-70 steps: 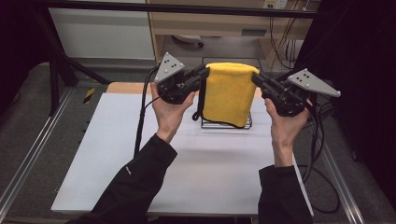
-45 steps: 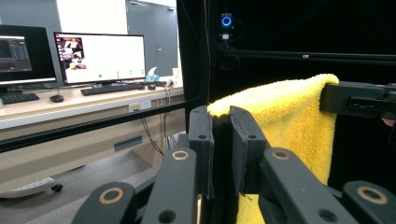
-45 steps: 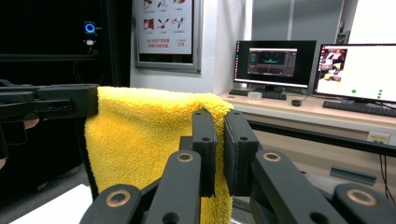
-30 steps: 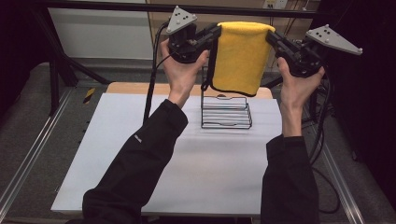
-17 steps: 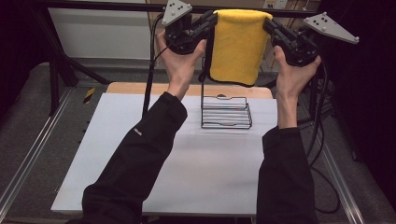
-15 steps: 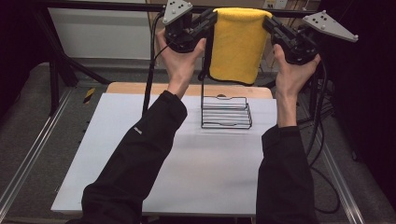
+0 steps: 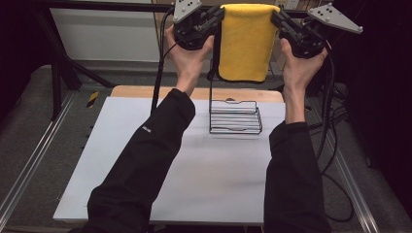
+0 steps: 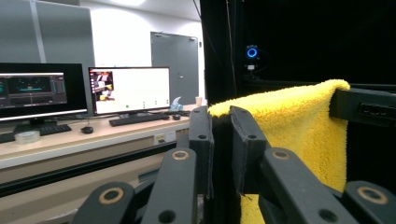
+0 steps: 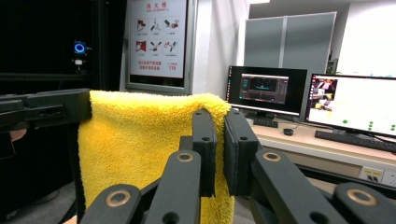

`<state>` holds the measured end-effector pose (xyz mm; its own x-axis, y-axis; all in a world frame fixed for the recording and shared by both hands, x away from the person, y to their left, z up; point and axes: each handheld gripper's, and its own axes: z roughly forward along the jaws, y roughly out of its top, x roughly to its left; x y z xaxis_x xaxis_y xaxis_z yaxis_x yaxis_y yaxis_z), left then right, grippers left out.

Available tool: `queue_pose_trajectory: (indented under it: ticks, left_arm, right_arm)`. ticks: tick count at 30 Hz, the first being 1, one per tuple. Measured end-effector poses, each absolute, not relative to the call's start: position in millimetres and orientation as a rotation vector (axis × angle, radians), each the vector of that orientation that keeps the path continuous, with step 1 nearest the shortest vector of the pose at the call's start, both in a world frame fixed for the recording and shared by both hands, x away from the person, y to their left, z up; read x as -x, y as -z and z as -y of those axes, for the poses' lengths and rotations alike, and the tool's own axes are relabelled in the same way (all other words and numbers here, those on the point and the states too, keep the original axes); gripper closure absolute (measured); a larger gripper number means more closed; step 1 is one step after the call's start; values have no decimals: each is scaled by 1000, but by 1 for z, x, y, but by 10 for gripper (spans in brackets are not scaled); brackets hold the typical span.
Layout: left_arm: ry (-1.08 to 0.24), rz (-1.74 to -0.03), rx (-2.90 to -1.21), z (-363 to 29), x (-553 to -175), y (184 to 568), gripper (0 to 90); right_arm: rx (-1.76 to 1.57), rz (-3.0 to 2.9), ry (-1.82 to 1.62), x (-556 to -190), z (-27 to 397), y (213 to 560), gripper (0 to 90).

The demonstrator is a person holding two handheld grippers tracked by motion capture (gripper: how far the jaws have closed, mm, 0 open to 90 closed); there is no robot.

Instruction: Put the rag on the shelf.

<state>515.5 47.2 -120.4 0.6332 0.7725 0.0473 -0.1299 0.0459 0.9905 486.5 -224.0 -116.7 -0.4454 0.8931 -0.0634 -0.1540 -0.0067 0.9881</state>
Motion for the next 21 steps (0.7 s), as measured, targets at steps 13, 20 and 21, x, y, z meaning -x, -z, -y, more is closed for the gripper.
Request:
queue_pose_trajectory:
  ticks: [13, 20, 21]
  left_arm:
    - [-805, -590, -1369, -47, -531, 117, 798]
    - [-828, -590, -1413, -43, -537, 130, 798]
    - [-826, -592, -1419, -43, -538, 132, 798]
  right_arm:
    - [-823, -1437, -1572, -507, 219, 115, 846]
    - [-845, -1455, -1566, -515, 223, 131, 845]
    - [-849, -1460, -1561, -516, 223, 133, 845]
